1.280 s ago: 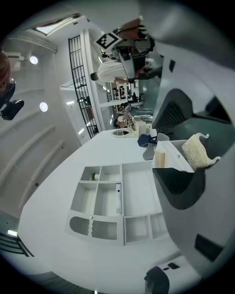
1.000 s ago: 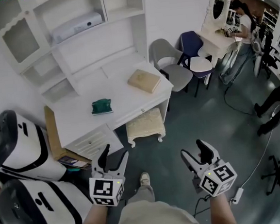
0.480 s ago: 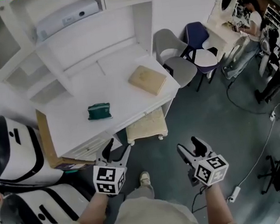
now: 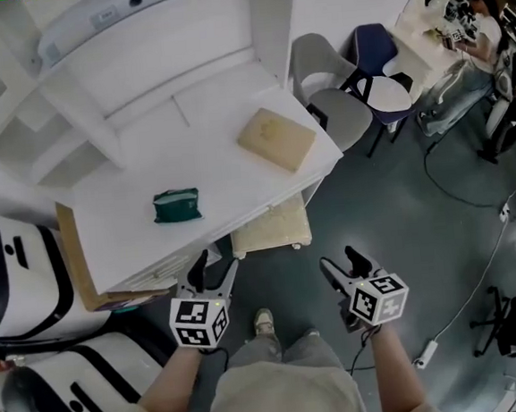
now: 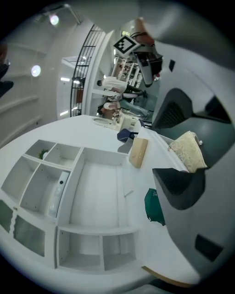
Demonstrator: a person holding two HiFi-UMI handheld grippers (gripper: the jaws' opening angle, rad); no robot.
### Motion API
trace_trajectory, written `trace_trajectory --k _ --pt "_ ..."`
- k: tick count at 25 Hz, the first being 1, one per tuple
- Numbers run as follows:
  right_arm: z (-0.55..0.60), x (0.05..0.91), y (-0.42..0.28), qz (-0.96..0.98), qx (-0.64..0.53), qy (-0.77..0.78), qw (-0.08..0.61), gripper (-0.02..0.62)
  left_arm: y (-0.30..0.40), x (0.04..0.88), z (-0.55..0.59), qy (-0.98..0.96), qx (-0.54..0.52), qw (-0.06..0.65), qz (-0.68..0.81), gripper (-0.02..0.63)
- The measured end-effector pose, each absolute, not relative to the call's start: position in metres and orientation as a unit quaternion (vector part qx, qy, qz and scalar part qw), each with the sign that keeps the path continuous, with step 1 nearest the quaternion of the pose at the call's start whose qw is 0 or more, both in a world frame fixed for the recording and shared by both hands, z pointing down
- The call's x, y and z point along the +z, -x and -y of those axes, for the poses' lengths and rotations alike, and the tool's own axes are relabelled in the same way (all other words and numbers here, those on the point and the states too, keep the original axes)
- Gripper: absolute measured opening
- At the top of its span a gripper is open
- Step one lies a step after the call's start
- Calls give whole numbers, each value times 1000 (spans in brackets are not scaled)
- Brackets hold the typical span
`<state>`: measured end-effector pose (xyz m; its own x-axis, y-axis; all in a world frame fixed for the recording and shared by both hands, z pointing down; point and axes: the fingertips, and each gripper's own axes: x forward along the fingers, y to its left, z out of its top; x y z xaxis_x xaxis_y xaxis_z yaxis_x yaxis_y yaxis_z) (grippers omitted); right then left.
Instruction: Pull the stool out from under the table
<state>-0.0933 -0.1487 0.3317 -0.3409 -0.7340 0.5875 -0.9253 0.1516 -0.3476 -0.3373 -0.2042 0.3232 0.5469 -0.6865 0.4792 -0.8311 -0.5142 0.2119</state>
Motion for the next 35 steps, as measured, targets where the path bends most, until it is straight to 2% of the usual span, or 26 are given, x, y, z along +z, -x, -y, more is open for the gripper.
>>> trace_trajectory --k 12,16,35 --pt "218 424 72 756 389 -501 159 313 307 423 229 -807 217 290 467 276" --pt "237 452 65 768 391 -479 167 324 298 444 242 -800 175 291 495 290" --pt "277 643 42 769 398 -457 201 339 291 664 274 -777 222 336 484 330"
